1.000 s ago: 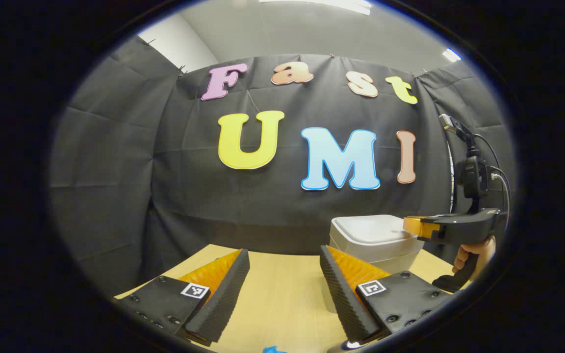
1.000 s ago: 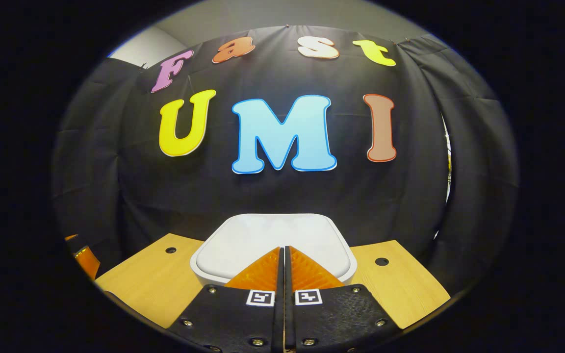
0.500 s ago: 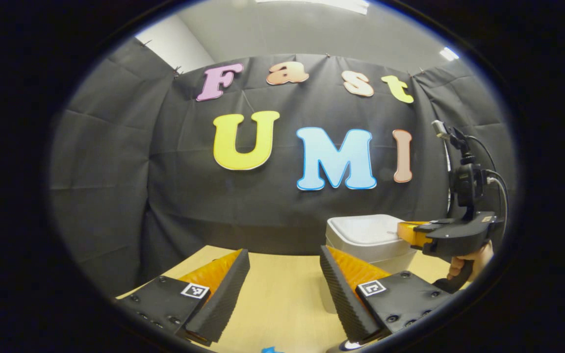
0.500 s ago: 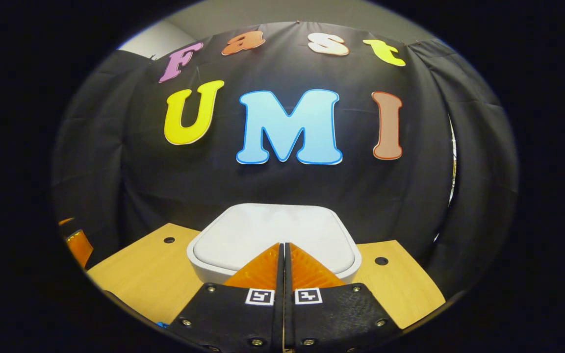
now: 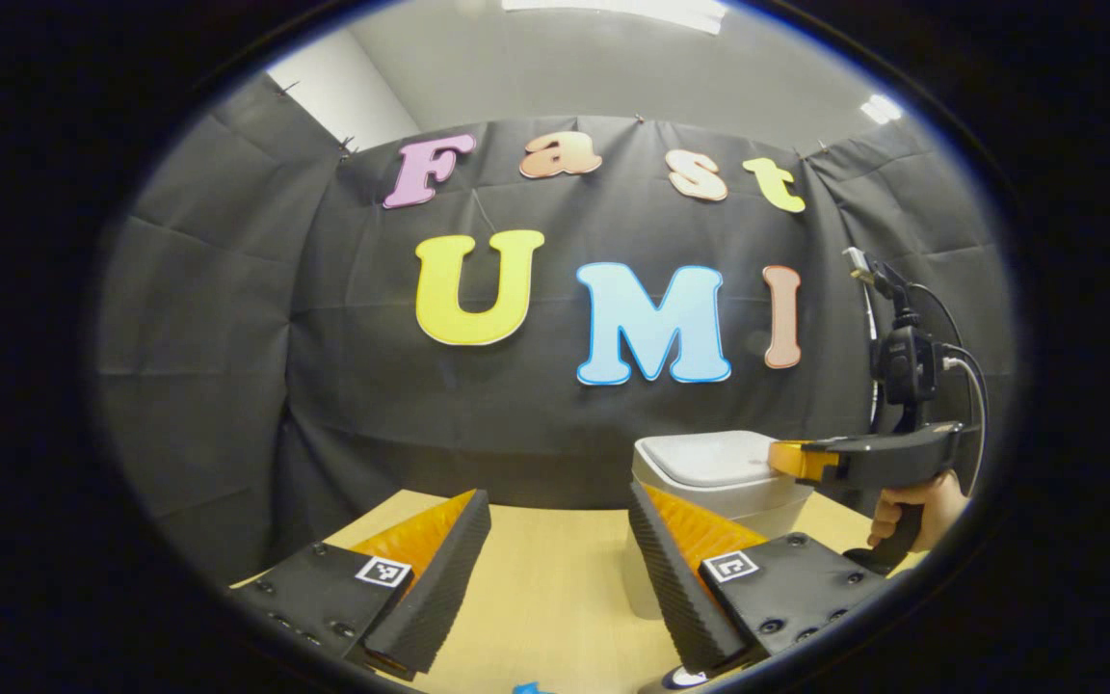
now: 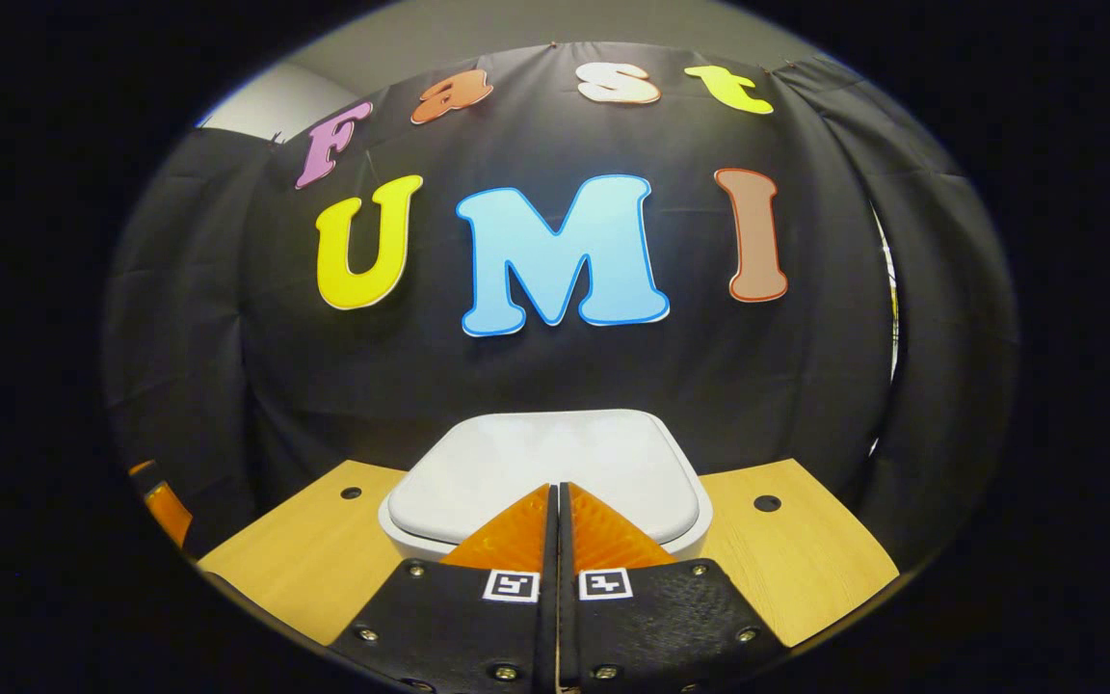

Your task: Press the lid of the desktop garbage bin to open it, pick up the crumpled paper on the desktop and throw it into the bin, then pick up the pop can on the desktop and drop it into the bin, and finally close the garbage bin lid.

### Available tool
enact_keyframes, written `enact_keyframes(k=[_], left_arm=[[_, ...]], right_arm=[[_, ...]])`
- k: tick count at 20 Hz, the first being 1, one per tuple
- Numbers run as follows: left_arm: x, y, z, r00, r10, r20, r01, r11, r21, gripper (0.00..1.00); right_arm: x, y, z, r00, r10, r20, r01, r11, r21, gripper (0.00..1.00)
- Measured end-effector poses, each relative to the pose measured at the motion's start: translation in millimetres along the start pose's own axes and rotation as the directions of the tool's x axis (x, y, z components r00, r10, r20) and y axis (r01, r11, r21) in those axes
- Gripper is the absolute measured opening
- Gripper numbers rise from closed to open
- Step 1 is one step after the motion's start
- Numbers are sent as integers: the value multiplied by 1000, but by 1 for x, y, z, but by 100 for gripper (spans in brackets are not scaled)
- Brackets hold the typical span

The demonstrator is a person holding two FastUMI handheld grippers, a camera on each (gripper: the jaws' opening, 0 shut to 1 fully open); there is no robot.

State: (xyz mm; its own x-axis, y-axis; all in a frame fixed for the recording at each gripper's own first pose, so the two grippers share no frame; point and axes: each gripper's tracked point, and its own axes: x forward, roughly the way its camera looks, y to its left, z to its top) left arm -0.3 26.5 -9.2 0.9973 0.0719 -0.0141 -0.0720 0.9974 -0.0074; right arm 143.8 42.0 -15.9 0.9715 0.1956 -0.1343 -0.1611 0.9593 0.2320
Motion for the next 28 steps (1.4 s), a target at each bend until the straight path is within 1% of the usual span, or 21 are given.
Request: enact_keyframes(k=[1, 2, 5, 8, 9, 10, 11, 14, 17, 22, 23, 26, 27, 28], left_arm=[[-3, 2, 1, 1000, 1, 1, -1, 1000, 1, 94], [-5, 4, 1, 1000, 4, 3, -4, 1000, 3, 95], [-12, 6, 2, 1000, 5, 3, -5, 1000, 3, 95], [-18, 6, -2, 1000, 2, -4, -2, 1000, -8, 95], [-20, 7, -3, 1000, 2, -5, -2, 1000, -12, 94], [-21, 7, -5, 1000, 2, -8, -2, 1000, -13, 95], [-22, 8, -6, 1000, 1, -11, -2, 1000, -13, 93], [-26, 8, -9, 1000, 4, -16, -4, 1000, -10, 95], [-27, 7, -17, 1000, 2, -29, -2, 1000, -12, 95], [-29, 7, -30, 999, 5, -52, -4, 1000, 3, 96], [-29, 7, -32, 998, 4, -56, -3, 1000, 4, 94], [-29, 6, -38, 998, -1, -65, 1, 1000, 4, 96], [-29, 6, -42, 998, -2, -69, 3, 1000, 5, 95], [-29, 6, -45, 997, -2, -75, 3, 1000, 8, 94]], right_arm=[[-4, 1, 0, 1000, 2, -9, -2, 1000, 20, 1], [-8, 0, 4, 1000, -2, 0, 2, 1000, 27, 1], [-23, 1, 23, 996, -27, 80, 28, 999, -18, 1], [-32, 7, 21, 997, -14, 77, 15, 1000, -17, 1], [-36, 7, 23, 997, -18, 79, 19, 1000, -18, 1], [-38, 8, 23, 997, -17, 79, 19, 1000, -24, 1], [-41, 9, 20, 997, -17, 75, 19, 999, -29, 1], [-51, 7, 17, 997, -24, 77, 27, 999, -44, 1], [-60, 7, 14, 996, -30, 80, 35, 997, -65, 1], [-76, 5, 14, 993, -51, 107, 59, 995, -81, 1], [-81, 4, 14, 992, -56, 114, 65, 995, -79, 1], [-90, 4, 15, 989, -53, 135, 63, 996, -67, 1], [-94, 1, 15, 988, -58, 140, 68, 996, -66, 2], [-97, -2, 16, 986, -68, 149, 78, 995, -63, 11]])
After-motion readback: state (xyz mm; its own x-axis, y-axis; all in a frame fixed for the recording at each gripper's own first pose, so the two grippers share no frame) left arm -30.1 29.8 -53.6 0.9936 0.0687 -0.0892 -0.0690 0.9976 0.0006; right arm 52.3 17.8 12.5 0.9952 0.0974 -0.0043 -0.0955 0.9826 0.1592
